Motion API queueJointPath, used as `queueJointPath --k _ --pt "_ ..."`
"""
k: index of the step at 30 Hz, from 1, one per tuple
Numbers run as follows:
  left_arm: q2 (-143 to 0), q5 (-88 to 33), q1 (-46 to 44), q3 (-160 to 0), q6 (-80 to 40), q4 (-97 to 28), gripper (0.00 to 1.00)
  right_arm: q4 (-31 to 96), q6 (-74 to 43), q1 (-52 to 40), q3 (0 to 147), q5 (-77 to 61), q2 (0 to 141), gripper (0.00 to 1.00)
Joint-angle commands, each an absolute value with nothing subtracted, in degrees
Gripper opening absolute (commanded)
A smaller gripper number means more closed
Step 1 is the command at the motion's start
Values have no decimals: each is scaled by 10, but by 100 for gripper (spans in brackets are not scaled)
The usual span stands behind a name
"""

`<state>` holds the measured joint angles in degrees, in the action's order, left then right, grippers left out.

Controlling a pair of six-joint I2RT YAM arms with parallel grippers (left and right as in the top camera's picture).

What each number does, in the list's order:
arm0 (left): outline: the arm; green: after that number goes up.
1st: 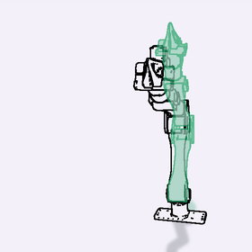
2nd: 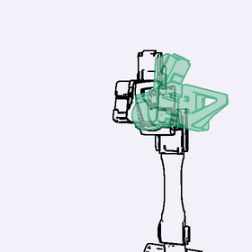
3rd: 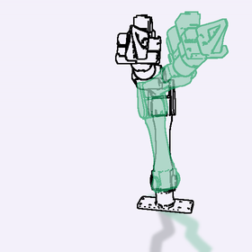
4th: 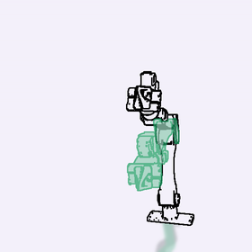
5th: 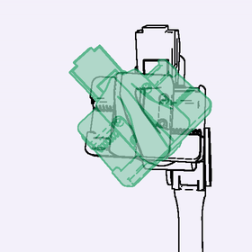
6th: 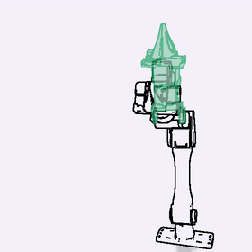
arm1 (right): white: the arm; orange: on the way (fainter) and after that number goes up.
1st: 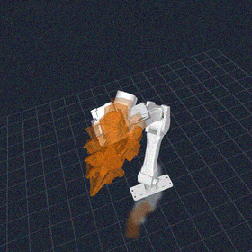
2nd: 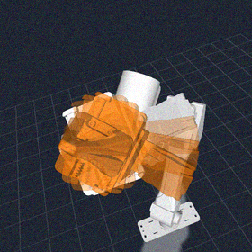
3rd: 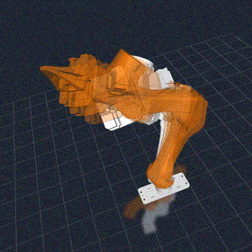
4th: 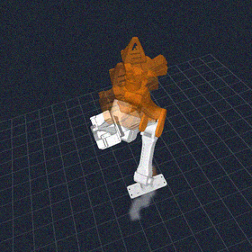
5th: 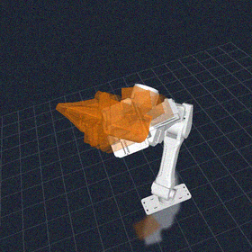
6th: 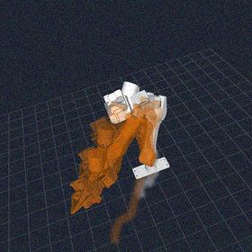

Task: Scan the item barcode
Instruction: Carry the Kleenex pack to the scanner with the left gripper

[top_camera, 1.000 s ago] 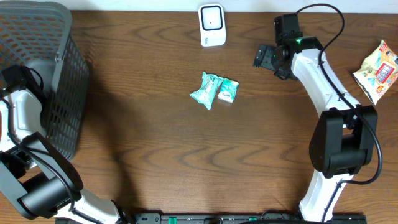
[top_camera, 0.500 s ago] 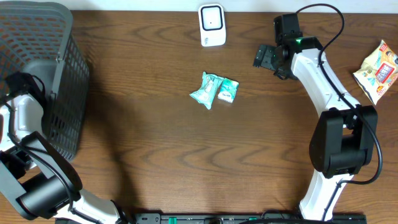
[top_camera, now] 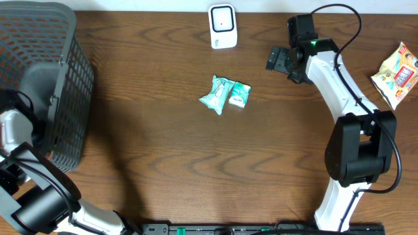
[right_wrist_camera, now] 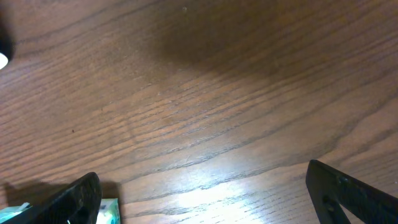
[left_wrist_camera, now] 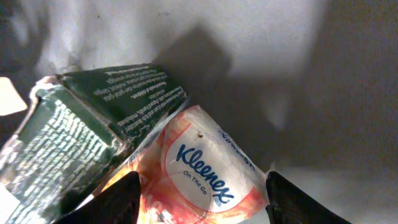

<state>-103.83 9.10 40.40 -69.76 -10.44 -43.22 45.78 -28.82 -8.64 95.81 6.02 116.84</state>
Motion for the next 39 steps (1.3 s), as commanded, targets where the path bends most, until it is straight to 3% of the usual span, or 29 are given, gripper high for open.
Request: queueJointPath --k 1,5,11,12,24,34,39 --pt "-1045 64 410 -690 -99 -431 61 459 -282 -94 954 63 1173 99" --pt "-1047 64 410 -685 -99 -431 56 459 -282 -95 954 63 1173 99" --pt "-1047 32 410 -687 -99 -425 11 459 -282 -95 954 63 1173 99" --pt "-1047 18 410 -690 -99 -424 8 459 -282 -95 954 63 1173 99" --pt "-950 -127 410 -750 -100 -378 7 459 -282 -95 954 63 1173 99" --pt "-734 -206 406 -750 -209 -140 7 459 -282 -95 954 63 1173 99" --pt "-663 -350 375 -750 -218 -37 8 459 -282 -95 954 63 1173 99"
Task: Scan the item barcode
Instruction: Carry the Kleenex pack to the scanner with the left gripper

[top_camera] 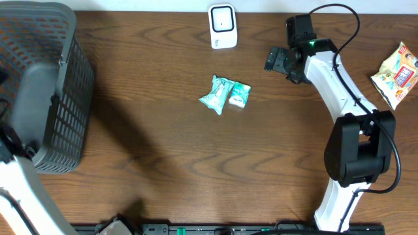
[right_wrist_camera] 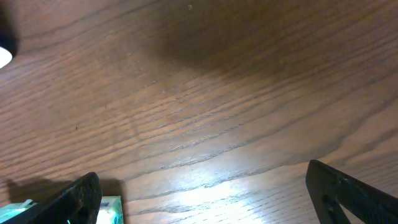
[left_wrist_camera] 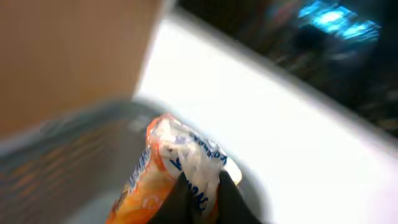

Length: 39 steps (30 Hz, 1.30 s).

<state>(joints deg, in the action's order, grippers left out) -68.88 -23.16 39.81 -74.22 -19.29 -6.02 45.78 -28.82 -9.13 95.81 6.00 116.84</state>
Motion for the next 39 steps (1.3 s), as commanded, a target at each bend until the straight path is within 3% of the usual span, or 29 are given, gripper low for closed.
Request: queueJointPath --k 1,6,18,25,35,39 --pt "-656 -383 364 -750 -217 -30 7 459 -282 -95 954 63 1173 99" --pt "-650 -487 277 -749 -217 -25 7 459 -282 -95 954 63 1173 99" --pt "-812 -489 6 -744 -63 -29 7 459 -282 -96 954 63 1173 99" --pt "-927 -483 -58 -744 -16 -29 7 459 -282 -96 954 63 1173 99" --pt "-1048 -382 -115 -744 -15 -33 7 459 -282 -97 954 63 1173 99" --pt "-1075 -272 -141 -744 -16 -54 8 459 -282 -97 954 63 1173 99"
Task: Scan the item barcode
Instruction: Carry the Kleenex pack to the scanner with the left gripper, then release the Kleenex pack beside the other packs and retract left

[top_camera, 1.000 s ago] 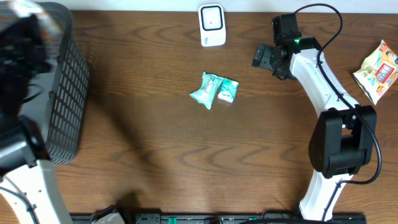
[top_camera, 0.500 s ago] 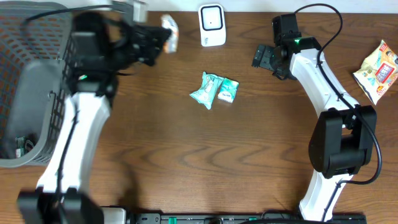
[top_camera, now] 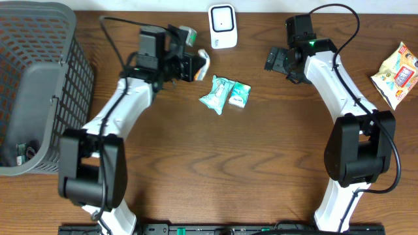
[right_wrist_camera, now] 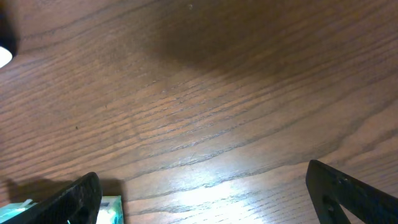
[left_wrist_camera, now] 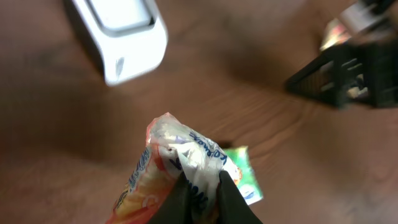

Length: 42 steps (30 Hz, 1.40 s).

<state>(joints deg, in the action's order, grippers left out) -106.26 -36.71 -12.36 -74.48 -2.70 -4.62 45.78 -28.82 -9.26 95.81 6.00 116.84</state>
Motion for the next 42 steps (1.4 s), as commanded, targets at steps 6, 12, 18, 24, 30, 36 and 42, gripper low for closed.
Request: queueJointPath --k 6,12,18,24,30,36,42 --pt "-1088 -120 -174 -743 -67 -74 8 459 -282 -97 954 63 1173 99" --pt "-1098 -108 -192 -740 -102 -74 7 459 -282 -97 954 63 1173 99" --pt "-1121 -79 -193 -740 -102 -74 9 459 -282 -97 954 63 1173 99" --pt "-1124 -115 -200 -741 -102 -70 37 459 -282 -97 954 63 1173 99" --pt "-1110 -114 -196 -746 -102 -65 50 459 -282 -97 954 63 1173 99" --pt "-995 -113 -158 -750 -102 -50 76 459 -282 -97 954 63 1173 99" --pt "-865 -109 -79 -750 -68 -52 89 459 -282 -97 954 63 1173 99"
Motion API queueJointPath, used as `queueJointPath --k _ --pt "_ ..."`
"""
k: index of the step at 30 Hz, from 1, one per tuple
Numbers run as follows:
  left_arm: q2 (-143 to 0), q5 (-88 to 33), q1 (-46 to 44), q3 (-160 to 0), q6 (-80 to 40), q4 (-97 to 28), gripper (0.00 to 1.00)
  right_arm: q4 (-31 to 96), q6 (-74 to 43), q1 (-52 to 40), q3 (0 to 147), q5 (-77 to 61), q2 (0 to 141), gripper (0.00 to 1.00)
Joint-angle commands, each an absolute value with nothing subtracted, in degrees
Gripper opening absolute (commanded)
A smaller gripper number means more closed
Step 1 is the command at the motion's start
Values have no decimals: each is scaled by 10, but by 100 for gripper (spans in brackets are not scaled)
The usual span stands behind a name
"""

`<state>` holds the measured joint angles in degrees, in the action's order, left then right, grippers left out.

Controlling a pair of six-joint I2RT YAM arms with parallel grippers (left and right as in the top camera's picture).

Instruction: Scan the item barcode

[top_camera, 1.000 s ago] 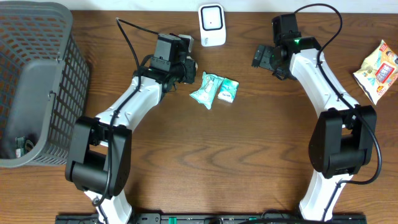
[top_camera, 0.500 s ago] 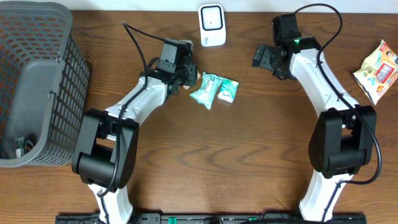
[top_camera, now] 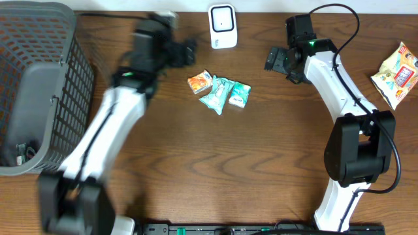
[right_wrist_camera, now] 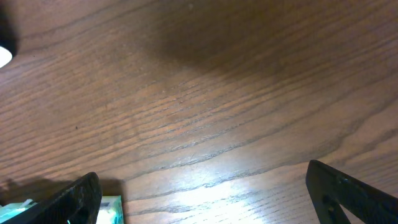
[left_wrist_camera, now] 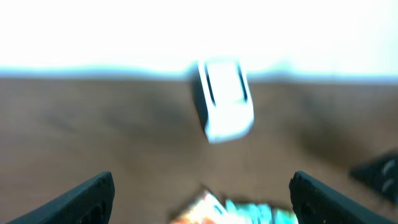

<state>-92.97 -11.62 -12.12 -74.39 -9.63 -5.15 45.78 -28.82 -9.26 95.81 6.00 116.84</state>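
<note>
The white barcode scanner [top_camera: 222,26] stands at the table's far edge and shows in the left wrist view as scanner [left_wrist_camera: 225,99]. An orange Kleenex tissue pack [top_camera: 200,83] lies on the table, just left of two teal packs [top_camera: 215,94]. My left gripper [top_camera: 186,49] hovers open and blurred left of the scanner, above and behind the orange pack [left_wrist_camera: 199,211]. Its fingers [left_wrist_camera: 81,199] hold nothing. Right of the scanner my right gripper [top_camera: 277,60] is open and empty, and a teal pack [right_wrist_camera: 109,210] peeks in by its left finger.
A dark mesh basket [top_camera: 39,85] fills the left end of the table. A yellow snack bag [top_camera: 397,72] lies at the far right edge.
My left gripper has let go of the orange tissue pack, which now lies on the table beside the teal packs. The gripper is open and sits slightly farther left. The right arm has not moved.
My left gripper stood open over the Kleenex pack inside the basket. Then it was shut on the pack, above the basket. Then it held the pack close to the scanner. Now the pack rests on the table with the teal packs, released.
</note>
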Motion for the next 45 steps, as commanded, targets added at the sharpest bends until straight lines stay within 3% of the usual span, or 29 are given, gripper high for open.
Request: queueJointPath --k 1,11,19,33,40,45 --pt "-846 -109 -60 -750 -68 -53 90 459 -282 -97 954 63 1173 99" --pt "-779 -109 157 -750 -56 -133 96 459 -282 -97 954 63 1173 99" --pt "-787 -109 263 -749 -56 -203 98 459 -282 -97 954 63 1173 99" --pt "-798 -109 352 -748 -83 -221 99 459 -282 -97 954 63 1173 99" --pt "-821 -99 372 -748 36 -245 98 459 -282 -98 954 63 1173 99" --pt "-836 -4 373 -748 43 -270 98 459 -282 -98 954 63 1173 99"
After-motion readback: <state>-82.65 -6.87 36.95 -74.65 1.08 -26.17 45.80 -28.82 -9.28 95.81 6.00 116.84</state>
